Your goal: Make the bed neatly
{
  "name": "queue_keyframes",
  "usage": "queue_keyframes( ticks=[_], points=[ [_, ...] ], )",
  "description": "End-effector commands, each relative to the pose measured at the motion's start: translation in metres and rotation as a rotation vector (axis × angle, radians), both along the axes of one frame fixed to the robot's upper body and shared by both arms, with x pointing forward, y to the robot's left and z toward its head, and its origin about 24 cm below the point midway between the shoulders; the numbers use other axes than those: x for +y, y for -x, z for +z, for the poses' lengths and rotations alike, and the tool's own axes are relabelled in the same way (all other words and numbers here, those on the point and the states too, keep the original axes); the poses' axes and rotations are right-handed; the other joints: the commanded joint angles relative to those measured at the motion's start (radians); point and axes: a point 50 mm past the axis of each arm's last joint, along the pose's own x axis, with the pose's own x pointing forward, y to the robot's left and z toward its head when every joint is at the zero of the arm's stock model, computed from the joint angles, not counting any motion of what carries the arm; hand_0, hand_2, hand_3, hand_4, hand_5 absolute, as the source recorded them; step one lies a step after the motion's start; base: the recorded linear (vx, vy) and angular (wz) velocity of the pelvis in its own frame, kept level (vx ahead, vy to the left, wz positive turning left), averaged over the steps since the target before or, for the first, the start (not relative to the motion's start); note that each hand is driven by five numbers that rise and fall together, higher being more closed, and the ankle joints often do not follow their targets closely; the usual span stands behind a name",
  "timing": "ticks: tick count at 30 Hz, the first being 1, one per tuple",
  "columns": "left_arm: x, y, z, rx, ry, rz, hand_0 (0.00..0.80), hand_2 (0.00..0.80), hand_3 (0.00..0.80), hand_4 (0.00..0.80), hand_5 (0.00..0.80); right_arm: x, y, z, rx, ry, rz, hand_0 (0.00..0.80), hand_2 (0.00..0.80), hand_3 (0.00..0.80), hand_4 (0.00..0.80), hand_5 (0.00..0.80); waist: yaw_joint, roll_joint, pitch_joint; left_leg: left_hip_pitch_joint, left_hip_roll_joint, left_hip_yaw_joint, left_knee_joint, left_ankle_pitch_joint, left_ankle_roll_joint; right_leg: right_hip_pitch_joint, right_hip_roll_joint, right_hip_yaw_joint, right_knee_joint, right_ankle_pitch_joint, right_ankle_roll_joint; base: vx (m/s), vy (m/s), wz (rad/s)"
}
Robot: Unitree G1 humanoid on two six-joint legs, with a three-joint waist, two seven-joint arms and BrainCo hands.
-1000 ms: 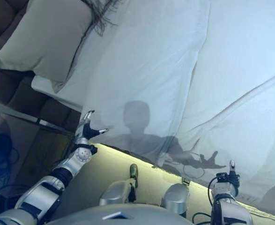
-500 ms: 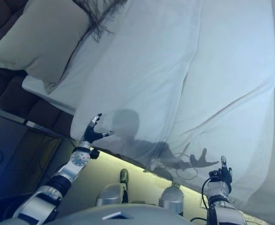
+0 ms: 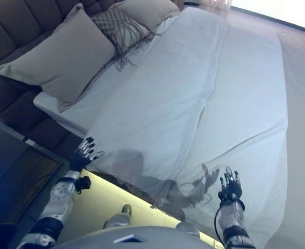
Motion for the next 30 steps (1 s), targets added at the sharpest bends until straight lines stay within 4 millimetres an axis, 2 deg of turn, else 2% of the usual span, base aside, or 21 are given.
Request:
queue_keyframes(
  ticks=[1, 6, 10, 17, 30],
  points=[
    [-0.004, -0.024, 0.020, -0.105, 0.090, -0.014, 0.000, 0.000, 0.000, 0.000, 0.000, -0.014, -0.036, 0.027, -0.160, 0.084, 0.062, 0.000, 0.000, 0.000, 0.000, 0.000, 0.012, 0.029, -0.019, -0.001, -0.002, 0.025, 0.006, -0.018, 0.053, 0.014, -0.024, 0.005, 0.027, 0.013, 0.042, -0.057, -0.045, -0.06],
    [-0.011, -0.026, 0.018, -0.108, 0.209, -0.026, 0.000, 0.000, 0.000, 0.000, 0.000, -0.004, -0.054, 0.040, -0.228, 0.096, 0.117, 0.000, 0.000, 0.000, 0.000, 0.000, 0.006, 0.031, -0.040, -0.017, -0.006, 0.023, 0.006, -0.014, 0.044, 0.009, -0.008, -0.004, 0.003, 0.018, 0.045, -0.078, -0.029, -0.03],
    [-0.015, -0.025, 0.016, -0.112, 0.250, -0.037, 0.000, 0.000, 0.000, 0.000, 0.000, 0.003, -0.058, 0.040, -0.222, 0.103, 0.153, 0.000, 0.000, 0.000, 0.000, 0.000, 0.009, 0.034, -0.047, -0.018, -0.006, 0.025, 0.006, -0.014, 0.043, 0.009, -0.002, -0.010, 0.001, 0.015, 0.041, -0.049, -0.018, 0.00],
    [-0.020, -0.024, 0.012, -0.106, 0.293, -0.008, 0.000, 0.000, 0.000, 0.000, 0.000, 0.017, -0.056, 0.034, -0.201, 0.051, 0.169, 0.000, 0.000, 0.000, 0.000, 0.000, 0.002, 0.033, -0.054, -0.010, -0.003, 0.035, 0.006, -0.015, 0.044, 0.013, 0.011, -0.001, -0.001, 0.008, 0.031, -0.008, -0.008, -0.05],
    [-0.019, -0.021, 0.013, -0.105, 0.319, -0.013, 0.000, 0.000, 0.000, 0.000, 0.000, 0.023, -0.054, 0.035, -0.200, 0.040, 0.189, 0.000, 0.000, 0.000, 0.000, 0.000, -0.007, 0.032, -0.053, -0.003, -0.002, 0.049, 0.006, -0.020, 0.046, 0.012, 0.015, 0.003, -0.001, 0.003, 0.027, -0.003, -0.003, -0.02]
  ],
)
